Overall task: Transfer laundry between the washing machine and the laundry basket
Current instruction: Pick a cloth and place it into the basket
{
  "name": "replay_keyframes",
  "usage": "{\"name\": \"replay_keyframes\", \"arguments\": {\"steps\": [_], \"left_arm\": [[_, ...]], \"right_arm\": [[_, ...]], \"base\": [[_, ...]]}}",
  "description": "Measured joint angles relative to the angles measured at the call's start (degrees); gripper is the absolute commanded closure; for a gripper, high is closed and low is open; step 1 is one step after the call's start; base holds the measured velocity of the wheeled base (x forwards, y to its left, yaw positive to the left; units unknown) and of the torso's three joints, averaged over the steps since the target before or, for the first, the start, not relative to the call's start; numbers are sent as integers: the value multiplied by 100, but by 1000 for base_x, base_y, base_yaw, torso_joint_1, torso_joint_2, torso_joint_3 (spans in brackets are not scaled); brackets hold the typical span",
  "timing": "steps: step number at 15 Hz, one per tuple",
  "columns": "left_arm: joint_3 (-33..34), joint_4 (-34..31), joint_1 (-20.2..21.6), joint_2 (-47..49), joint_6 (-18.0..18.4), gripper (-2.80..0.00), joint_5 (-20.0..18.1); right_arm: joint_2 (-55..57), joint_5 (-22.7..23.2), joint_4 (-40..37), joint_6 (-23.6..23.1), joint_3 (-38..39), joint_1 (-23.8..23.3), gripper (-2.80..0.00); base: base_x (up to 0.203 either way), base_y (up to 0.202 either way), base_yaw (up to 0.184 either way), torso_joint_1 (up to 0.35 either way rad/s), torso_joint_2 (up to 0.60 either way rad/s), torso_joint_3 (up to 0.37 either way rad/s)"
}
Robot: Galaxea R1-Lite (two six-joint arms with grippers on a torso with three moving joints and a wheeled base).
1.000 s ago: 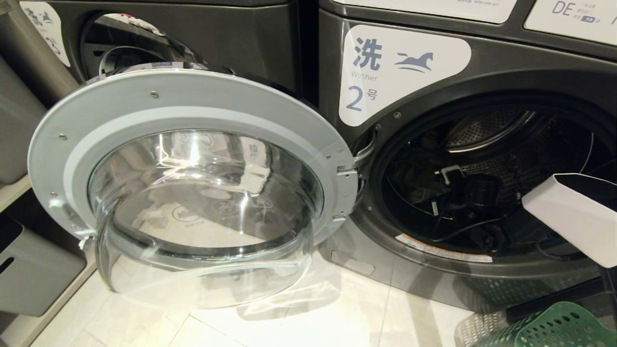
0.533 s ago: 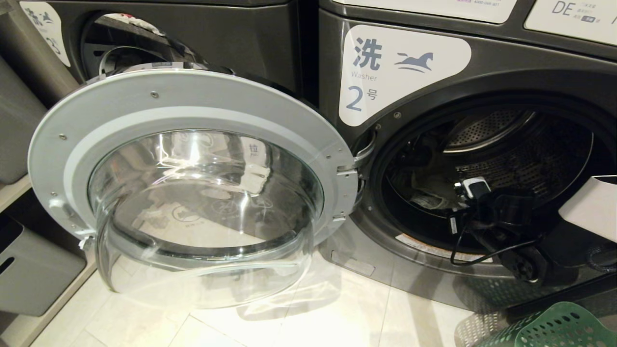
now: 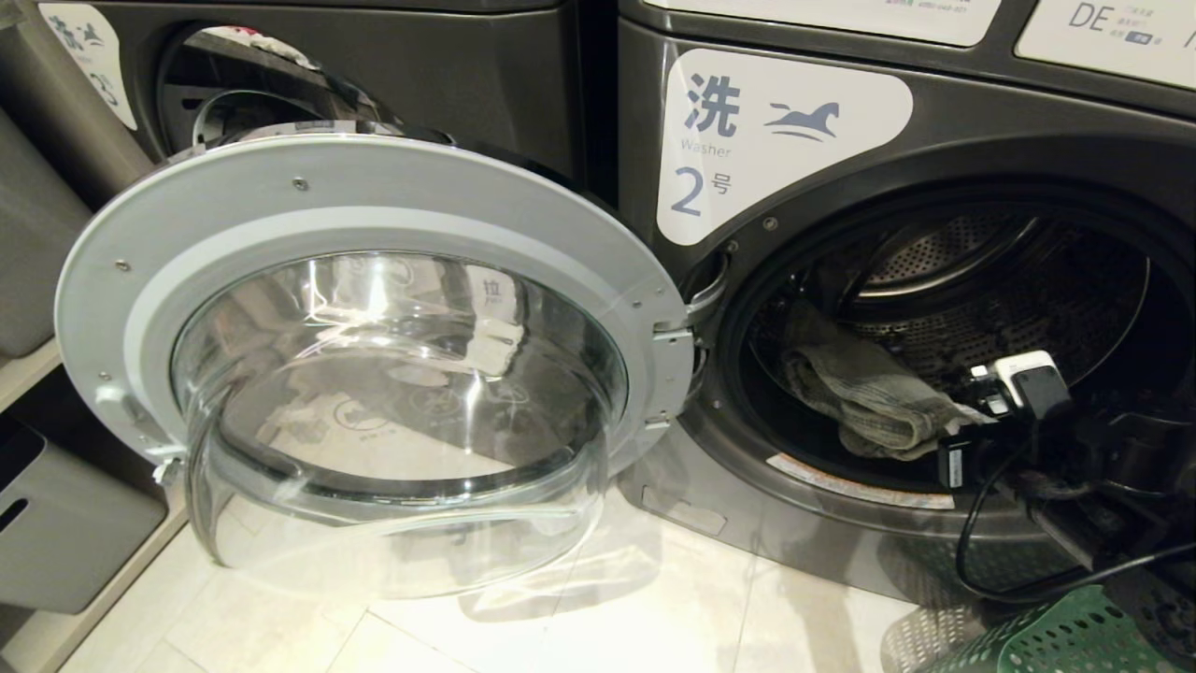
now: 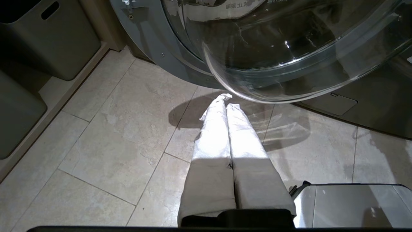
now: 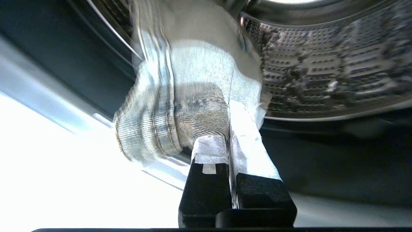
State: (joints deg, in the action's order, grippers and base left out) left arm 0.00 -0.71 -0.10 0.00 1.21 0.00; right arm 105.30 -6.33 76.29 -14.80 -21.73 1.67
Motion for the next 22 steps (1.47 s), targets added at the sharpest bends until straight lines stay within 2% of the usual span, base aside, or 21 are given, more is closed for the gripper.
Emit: {"name": "replay_keyframes", "arguments": {"steps": [7,11,14,16,18,20,22], "left_arm": [[0,1,0,0,0,0,0],[0,0,0,0,0,0,0],[0,0,0,0,2,0,0],[0,0,0,0,0,0,0],[0,0,0,0,1,0,0],[0,0,0,0,0,0,0],[0,1,0,0,1,0,0]], "right_arm": [[-2168,361,-213,-63,1668,512,0],[-3678,284,-1398,-66,1870,635,0],[-4971,-126,-2763,-68,1624,593,0],[-5753,-309,-3967,-25,1228,304,0],[-6227,-360,-4963,136,1011,-226,0],[-6444,-102,-5603,292,871,-794,0],[-6539,338,-6090,504,759,-1137,0]], "base": [[0,0,0,0,0,0],[0,0,0,0,0,0],[0,0,0,0,0,0],[0,0,0,0,0,0],[0,0,0,0,0,0],[0,0,0,0,0,0],[0,0,0,0,0,0]]}}
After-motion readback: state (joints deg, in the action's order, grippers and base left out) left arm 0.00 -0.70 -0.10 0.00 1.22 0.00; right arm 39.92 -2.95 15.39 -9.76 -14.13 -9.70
